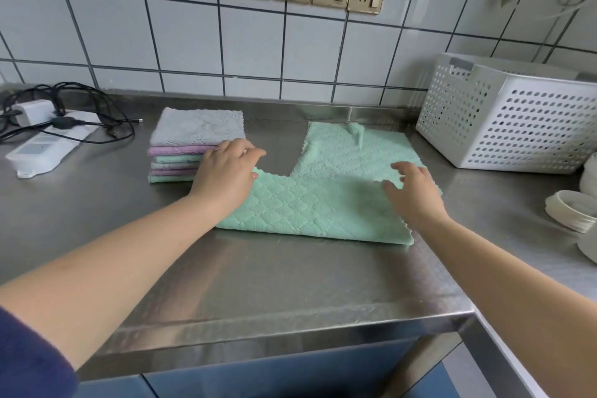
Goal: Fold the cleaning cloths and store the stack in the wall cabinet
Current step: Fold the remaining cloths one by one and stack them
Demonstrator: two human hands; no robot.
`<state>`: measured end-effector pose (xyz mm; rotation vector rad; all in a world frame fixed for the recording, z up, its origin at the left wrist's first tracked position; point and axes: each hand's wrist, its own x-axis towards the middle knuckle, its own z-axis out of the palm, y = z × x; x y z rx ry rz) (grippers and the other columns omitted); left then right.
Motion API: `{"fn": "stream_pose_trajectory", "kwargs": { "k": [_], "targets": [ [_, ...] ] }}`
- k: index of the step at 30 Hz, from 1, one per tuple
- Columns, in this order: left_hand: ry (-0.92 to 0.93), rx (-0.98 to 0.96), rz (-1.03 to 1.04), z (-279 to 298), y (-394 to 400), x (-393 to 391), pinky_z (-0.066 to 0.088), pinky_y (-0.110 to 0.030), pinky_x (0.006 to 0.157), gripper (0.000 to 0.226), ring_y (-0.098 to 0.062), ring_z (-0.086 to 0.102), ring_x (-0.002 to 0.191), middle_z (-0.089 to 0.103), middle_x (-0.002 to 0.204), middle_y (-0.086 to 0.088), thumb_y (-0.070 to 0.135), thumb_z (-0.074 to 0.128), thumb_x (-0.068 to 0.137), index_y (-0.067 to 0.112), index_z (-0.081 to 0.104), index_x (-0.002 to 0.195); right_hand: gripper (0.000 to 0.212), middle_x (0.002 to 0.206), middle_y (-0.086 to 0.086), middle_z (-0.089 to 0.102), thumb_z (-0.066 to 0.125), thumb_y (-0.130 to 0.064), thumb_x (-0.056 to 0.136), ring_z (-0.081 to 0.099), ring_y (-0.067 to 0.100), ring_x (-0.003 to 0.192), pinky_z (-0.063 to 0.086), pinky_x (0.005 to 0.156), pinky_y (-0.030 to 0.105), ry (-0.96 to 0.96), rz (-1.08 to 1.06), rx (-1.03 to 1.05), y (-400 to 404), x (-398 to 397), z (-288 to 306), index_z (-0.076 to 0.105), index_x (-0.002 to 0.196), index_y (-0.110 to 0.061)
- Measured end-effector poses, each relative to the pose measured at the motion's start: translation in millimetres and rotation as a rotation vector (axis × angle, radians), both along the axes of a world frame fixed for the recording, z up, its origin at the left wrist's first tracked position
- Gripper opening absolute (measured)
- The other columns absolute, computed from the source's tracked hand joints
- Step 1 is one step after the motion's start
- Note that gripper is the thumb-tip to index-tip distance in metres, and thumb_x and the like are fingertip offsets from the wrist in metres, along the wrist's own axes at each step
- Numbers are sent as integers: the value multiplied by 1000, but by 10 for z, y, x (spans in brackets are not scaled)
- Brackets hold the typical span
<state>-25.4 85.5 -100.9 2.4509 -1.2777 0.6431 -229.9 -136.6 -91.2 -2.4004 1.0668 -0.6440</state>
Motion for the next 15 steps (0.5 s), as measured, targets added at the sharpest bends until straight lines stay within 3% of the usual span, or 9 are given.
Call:
{"fn": "stream_pose_trajectory", "kwargs": {
  "k": [3, 5, 9, 12, 15],
  "targets": [
    [-9, -65, -126, -15, -12, -196, 43, -42, 86, 32, -32, 57, 105, 63, 117, -3, 12, 63, 84, 15, 64, 116, 43, 146, 4, 37, 50, -25, 95, 44, 23, 128, 34, 106, 33, 31, 193, -143, 296, 120, 23, 46, 137, -18],
    [117, -9, -202, -32, -123, -407, 40, -40, 98, 34, -29, 53, 118, 58, 129, -5, 14, 54, 90, 13, 59, 124, 45, 152, 3, 31, 47, -24, 96, 33, 23, 138, 25, 114, 35, 149, 335, -166, 556, 304, -26, 42, 141, -19],
    [303, 290, -115, -163, -327, -604, 17, -34, 115, 48, -20, 20, 143, 26, 154, -5, 29, 32, 99, 11, 31, 144, 49, 157, 1, 21, 35, -30, 97, 15, 20, 146, 16, 117, 41, 358, 451, -230, 859, 559, -263, 31, 146, -25],
    [337, 402, -6, -212, -270, -529, 5, -39, 119, 57, -16, 3, 146, 5, 159, 1, 45, 22, 99, 20, 15, 149, 53, 159, -3, 12, 24, -48, 98, 7, 16, 147, 9, 118, 43, 468, 406, -240, 779, 501, -314, 20, 149, -32],
    [385, 431, 20, -194, -174, -466, 0, -39, 119, 67, -16, -4, 146, -1, 159, 2, 57, 20, 94, 23, 9, 150, 65, 160, -4, 3, 19, -64, 93, 1, 16, 147, 4, 118, 44, 548, 373, -226, 642, 367, -283, 11, 150, -33]
  ]
}}
